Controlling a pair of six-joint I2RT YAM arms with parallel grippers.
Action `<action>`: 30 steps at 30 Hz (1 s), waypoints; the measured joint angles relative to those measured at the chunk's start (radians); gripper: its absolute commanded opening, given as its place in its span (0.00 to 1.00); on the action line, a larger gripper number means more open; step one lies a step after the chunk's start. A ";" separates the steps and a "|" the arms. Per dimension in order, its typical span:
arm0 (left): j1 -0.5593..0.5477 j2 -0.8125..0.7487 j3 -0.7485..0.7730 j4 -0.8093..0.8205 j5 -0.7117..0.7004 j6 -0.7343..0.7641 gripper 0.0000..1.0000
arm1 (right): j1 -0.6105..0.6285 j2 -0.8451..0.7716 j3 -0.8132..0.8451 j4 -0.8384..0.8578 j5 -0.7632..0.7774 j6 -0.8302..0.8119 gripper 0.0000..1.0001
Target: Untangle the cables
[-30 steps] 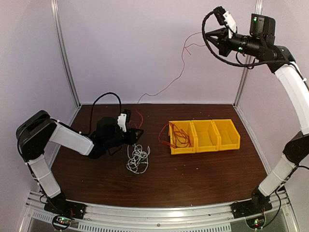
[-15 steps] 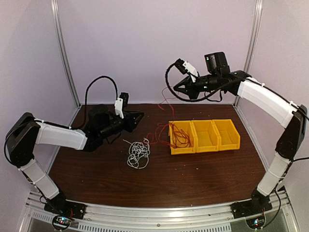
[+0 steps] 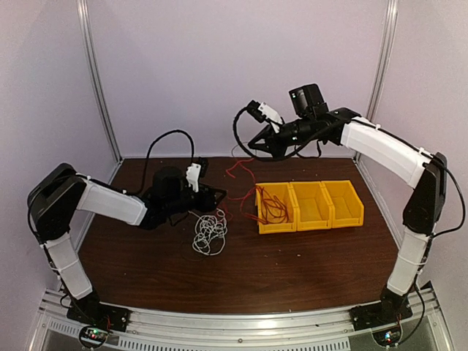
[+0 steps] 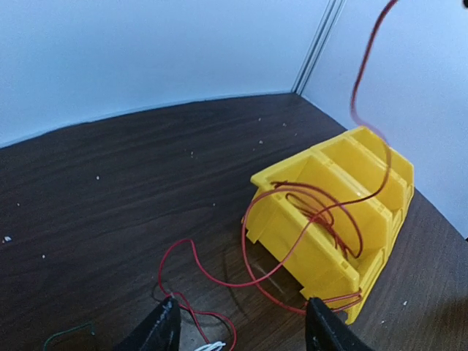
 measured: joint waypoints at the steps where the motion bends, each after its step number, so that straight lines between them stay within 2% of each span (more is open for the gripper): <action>1: 0.001 0.026 0.015 -0.015 -0.003 -0.006 0.58 | 0.000 -0.003 0.012 0.000 -0.002 0.001 0.00; 6: 0.024 0.156 0.131 -0.093 0.004 -0.117 0.58 | 0.005 -0.058 0.028 0.002 -0.011 0.003 0.00; 11: 0.064 0.193 0.154 -0.076 0.097 -0.274 0.42 | 0.022 -0.113 0.030 0.002 -0.011 0.001 0.00; 15: 0.089 0.256 0.203 -0.053 0.200 -0.402 0.35 | 0.039 -0.127 0.030 0.003 -0.011 -0.003 0.00; 22: 0.098 0.293 0.227 -0.046 0.336 -0.520 0.31 | 0.047 -0.132 0.006 0.003 -0.006 -0.014 0.00; 28: 0.098 0.298 0.236 0.007 0.417 -0.583 0.11 | 0.047 -0.132 -0.015 0.008 -0.001 -0.020 0.00; 30: 0.098 0.304 0.243 0.031 0.433 -0.599 0.01 | 0.047 -0.132 -0.023 0.011 0.005 -0.020 0.00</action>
